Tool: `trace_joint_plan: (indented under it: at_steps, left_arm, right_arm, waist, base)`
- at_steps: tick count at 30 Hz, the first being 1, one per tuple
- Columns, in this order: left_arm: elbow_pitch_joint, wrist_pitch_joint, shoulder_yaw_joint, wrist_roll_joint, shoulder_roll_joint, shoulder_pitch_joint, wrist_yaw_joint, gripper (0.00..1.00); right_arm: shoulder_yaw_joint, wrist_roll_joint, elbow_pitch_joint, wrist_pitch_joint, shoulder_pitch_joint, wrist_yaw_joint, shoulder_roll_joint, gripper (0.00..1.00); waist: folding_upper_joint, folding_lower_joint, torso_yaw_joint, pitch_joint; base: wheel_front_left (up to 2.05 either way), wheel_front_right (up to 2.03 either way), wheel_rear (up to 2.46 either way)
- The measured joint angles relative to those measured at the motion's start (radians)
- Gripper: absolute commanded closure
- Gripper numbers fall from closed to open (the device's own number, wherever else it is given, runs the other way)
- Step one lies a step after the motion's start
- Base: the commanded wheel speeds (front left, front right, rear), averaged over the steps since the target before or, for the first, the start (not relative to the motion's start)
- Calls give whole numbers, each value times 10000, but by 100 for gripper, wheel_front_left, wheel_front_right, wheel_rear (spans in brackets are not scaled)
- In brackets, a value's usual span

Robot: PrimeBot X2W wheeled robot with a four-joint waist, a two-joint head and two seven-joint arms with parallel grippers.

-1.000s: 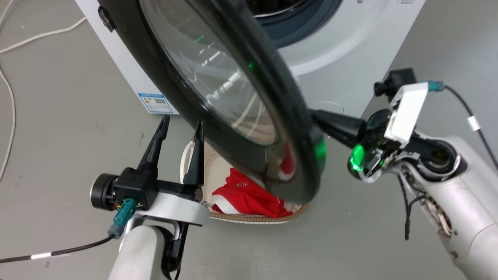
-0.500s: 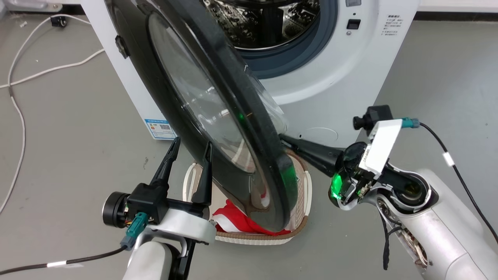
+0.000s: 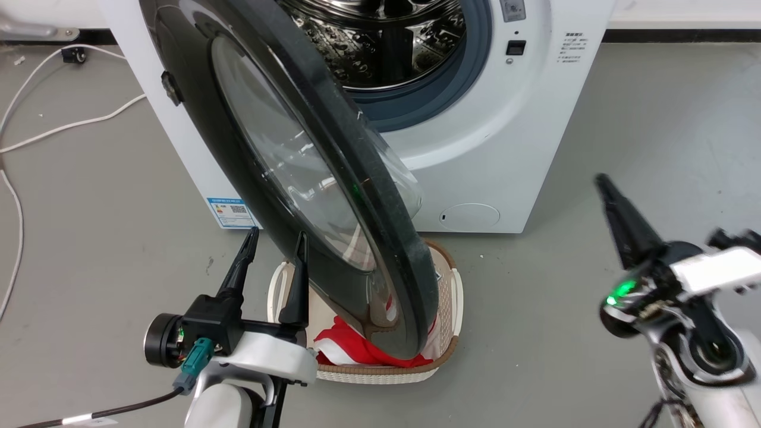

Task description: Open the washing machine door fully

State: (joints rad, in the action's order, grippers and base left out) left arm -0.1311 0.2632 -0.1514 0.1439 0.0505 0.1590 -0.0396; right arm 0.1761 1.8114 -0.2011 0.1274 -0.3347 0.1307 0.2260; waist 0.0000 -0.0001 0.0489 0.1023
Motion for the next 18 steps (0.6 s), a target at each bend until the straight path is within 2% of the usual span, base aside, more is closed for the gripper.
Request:
trace_joint_plan:
  at_steps: [6,7,8,9,10,14,18]
  left_arm:
    - [-31,0,169,-2,0,-147,44,0]
    - [-42,0,180,-2,-2,-170,44,0]
    - [-50,0,209,-2,0,-198,46,0]
    - [-61,0,232,-2,-2,-221,46,0]
    - [-69,0,263,-2,0,-241,46,0]
    - [-96,0,355,-6,0,-323,46,0]
    - [-107,0,422,-36,0,-400,44,0]
  right_arm:
    - [-1195,-464,968,-1007,1550,0,-35,100]
    - [-1266,-581,1068,-1133,1776,0,-56,84]
    - [-1329,-711,1154,-1246,1975,0,-92,61]
    - [-1356,-853,1239,-1331,2140,0,-105,20]
    - [-1360,-1018,1300,-1415,2283,0,-125,0]
    - [-1315,-1735,1417,-1891,2650,0,-236,0]
    - [-1151,-3304,1296,-2876,2832,0,-94,0]
  waist:
    - [0,0,-198,-161]
    - [0,0,-224,-193]
    - [0,0,-254,-220]
    - [0,0,-283,-247]
    - [0,0,-312,-276]
    - [0,0,-398,-396]
    - [0,0,-428,-505]
  base:
    - [0,0,0]
    - [0,0,0]
    - [0,0,0]
    - [0,0,0]
    - [0,0,0]
    - [0,0,0]
    - [0,0,0]
